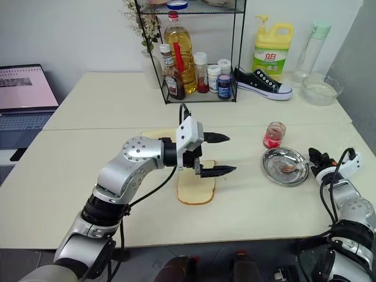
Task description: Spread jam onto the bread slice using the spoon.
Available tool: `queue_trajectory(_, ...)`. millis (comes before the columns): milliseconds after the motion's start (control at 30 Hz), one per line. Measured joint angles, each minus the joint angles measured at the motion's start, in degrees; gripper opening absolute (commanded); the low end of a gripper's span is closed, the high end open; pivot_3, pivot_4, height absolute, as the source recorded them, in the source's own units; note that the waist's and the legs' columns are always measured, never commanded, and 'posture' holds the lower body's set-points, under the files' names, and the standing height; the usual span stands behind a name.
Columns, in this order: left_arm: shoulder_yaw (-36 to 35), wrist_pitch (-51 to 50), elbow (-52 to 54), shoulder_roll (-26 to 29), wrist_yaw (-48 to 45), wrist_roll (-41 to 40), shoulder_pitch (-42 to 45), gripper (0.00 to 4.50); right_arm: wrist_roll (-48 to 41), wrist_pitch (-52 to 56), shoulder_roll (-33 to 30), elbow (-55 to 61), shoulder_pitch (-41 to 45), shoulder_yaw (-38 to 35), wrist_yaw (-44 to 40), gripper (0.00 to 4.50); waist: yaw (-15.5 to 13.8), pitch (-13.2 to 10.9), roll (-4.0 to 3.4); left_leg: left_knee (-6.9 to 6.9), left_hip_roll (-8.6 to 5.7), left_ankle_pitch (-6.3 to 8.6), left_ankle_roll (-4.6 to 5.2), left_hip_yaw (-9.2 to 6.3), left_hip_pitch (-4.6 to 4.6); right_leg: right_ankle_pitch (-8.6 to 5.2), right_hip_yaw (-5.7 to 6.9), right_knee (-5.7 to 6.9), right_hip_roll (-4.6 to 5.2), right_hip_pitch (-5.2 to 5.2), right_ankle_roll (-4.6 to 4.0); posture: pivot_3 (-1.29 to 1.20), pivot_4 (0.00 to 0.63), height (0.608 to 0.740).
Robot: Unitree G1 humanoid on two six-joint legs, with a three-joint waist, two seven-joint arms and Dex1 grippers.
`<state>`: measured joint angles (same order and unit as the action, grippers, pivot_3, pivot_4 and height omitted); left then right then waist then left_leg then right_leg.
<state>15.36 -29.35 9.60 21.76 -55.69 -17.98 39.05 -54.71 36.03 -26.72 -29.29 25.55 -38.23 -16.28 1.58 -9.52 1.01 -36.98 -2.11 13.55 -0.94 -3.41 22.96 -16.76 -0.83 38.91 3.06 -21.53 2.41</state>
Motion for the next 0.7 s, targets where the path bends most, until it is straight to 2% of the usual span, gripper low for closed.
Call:
queue_trajectory(233,0.0,0.15,-0.2,-0.02,-0.14,-0.01,0.02,4.5,-0.16,-0.05,0.65,1.09,-0.2,-1.08,0.25,0.03,-0.09,0.0,0.0,0.0,-0.01,0.01,0.02,-0.01,-0.04,-0.01,0.0,-0.02,0.01,0.05,0.01,0.0,0.15,0.74)
queue_trajectory(367,-0.08,0.75,-1.14,0.05,-0.2,-0.01,0.44,4.5,-1.5,2.7,1.6,8.36,-3.14,-1.23,2.2,0.03,-0.04,-0.03,-0.04,0.02,-0.02,0.01,0.02,0.02,-0.01,-0.01,-0.04,-0.01,0.04,0.0,0.02,0.0,0.15,0.74)
queue_trajectory(467,-1.89,0.95,-2.07,0.3,0.03,-0.32,1.36,4.5,-4.78,5.74,1.82,18.07,-3.81,-1.19,5.79,0.03,-0.02,-0.15,-0.26,0.03,-0.02,0.01,0.02,0.04,0.03,-0.02,-0.06,0.04,0.04,-0.11,0.03,0.0,0.15,0.74)
queue_trajectory(567,-5.09,1.38,-4.74,0.79,0.87,-0.49,2.44,4.5,-6.83,7.32,0.22,27.28,-1.14,-0.53,8.87,0.03,0.26,-0.16,-0.32,0.07,0.01,0.02,0.03,0.08,0.02,-0.03,-0.01,0.04,0.0,-0.16,0.05,0.0,0.15,0.74)
queue_trajectory(700,-5.74,3.39,-7.63,0.07,1.71,0.18,2.59,4.5,-3.78,6.63,-1.74,30.12,5.4,4.49,10.22,0.03,0.18,-0.16,-0.31,0.07,-0.02,0.02,0.03,0.1,0.02,-0.04,-0.01,0.04,0.01,-0.15,0.07,0.0,0.15,0.74)
